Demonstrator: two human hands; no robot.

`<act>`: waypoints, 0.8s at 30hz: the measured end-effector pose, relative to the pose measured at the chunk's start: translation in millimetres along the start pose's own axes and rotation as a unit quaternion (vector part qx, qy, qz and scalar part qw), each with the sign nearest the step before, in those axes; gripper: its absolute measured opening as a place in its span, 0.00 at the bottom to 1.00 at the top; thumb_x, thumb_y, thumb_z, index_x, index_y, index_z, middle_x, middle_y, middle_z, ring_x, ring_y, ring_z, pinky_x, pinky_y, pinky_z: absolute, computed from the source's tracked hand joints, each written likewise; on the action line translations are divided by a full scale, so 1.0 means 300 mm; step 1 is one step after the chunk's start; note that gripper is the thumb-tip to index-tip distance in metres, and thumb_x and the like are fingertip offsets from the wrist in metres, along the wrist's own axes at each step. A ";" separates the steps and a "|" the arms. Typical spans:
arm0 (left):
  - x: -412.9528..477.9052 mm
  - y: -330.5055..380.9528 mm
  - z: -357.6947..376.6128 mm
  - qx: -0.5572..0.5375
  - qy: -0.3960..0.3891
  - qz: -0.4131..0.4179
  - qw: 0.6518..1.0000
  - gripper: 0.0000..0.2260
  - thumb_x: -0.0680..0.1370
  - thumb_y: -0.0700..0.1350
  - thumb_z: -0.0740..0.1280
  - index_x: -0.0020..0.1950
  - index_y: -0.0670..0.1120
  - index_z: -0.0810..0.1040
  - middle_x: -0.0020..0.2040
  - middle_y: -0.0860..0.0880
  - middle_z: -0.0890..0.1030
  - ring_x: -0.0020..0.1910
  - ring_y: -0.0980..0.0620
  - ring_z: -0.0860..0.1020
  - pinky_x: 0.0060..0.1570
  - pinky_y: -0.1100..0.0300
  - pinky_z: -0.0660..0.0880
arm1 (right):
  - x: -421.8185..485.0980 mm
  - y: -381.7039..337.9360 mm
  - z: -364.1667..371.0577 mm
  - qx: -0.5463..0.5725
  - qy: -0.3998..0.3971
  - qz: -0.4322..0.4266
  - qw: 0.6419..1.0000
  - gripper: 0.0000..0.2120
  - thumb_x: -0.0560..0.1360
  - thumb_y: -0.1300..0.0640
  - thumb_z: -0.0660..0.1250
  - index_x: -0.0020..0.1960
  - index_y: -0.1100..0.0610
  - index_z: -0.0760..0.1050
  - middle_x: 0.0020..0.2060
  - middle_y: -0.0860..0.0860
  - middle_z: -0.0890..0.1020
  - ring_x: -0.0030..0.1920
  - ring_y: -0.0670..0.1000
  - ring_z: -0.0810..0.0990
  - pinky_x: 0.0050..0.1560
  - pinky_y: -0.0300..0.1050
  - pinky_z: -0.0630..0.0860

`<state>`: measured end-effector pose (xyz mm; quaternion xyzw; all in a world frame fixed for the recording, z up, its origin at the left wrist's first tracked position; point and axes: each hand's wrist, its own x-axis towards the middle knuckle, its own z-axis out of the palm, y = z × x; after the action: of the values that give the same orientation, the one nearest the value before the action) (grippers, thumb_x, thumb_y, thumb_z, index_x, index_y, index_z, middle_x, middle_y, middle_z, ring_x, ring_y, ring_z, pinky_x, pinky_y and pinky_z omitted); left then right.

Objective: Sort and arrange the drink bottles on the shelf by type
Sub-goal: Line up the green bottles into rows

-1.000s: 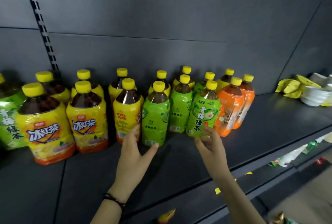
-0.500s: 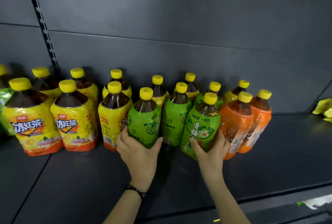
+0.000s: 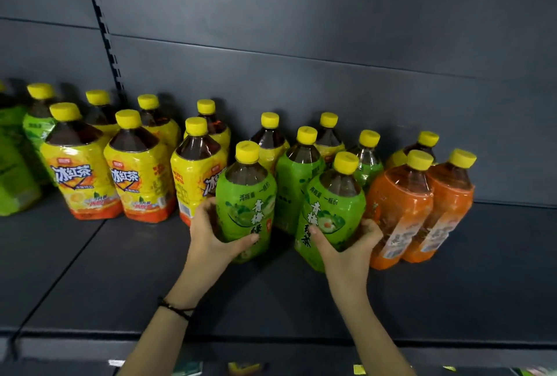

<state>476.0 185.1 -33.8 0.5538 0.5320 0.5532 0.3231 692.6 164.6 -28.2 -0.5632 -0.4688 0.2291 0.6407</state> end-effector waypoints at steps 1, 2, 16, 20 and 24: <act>-0.018 0.008 -0.022 -0.046 -0.039 -0.023 0.998 0.38 0.57 0.51 0.83 0.60 0.64 0.65 0.63 0.53 0.74 0.62 0.56 0.73 0.58 0.60 0.74 | 0.003 -0.004 -0.016 0.010 -0.026 0.003 1.000 0.37 0.63 0.55 0.80 0.60 0.48 0.57 0.55 0.40 0.69 0.57 0.40 0.73 0.53 0.33 0.72; -0.037 0.016 -0.040 -0.096 -0.072 -0.044 0.992 0.39 0.57 0.50 0.83 0.62 0.63 0.66 0.62 0.54 0.76 0.61 0.57 0.75 0.54 0.64 0.76 | 0.006 -0.010 -0.032 0.022 -0.057 0.012 0.998 0.37 0.63 0.54 0.79 0.61 0.48 0.57 0.55 0.40 0.69 0.57 0.39 0.73 0.51 0.31 0.72; -0.219 0.107 0.035 -0.175 0.032 0.062 0.982 0.39 0.64 0.66 0.74 0.72 0.61 0.62 0.69 0.50 0.73 0.67 0.48 0.73 0.63 0.46 0.73 | -0.123 -0.041 -0.081 0.141 -0.256 0.036 0.956 0.43 0.56 0.39 0.77 0.62 0.30 0.55 0.64 0.39 0.68 0.57 0.32 0.75 0.50 0.29 0.75; -0.243 0.122 0.053 -0.157 0.097 0.081 0.979 0.41 0.64 0.68 0.72 0.73 0.60 0.60 0.66 0.59 0.74 0.66 0.52 0.74 0.60 0.54 0.75 | -0.158 -0.049 -0.046 0.130 -0.204 -0.009 0.970 0.42 0.60 0.38 0.73 0.67 0.34 0.53 0.64 0.37 0.67 0.57 0.30 0.74 0.48 0.26 0.74; -0.286 0.139 0.034 -0.160 0.129 0.087 0.975 0.42 0.64 0.69 0.71 0.73 0.62 0.55 0.64 0.69 0.73 0.64 0.60 0.74 0.59 0.61 0.74 | -0.180 -0.048 -0.035 0.146 -0.192 -0.004 0.970 0.51 0.57 0.32 0.74 0.72 0.47 0.56 0.64 0.41 0.70 0.57 0.33 0.76 0.48 0.28 0.75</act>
<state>510.7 96.9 -19.4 0.4631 0.4235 0.7241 0.2861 673.6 111.3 -32.5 -0.4071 -0.5466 0.3968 0.6149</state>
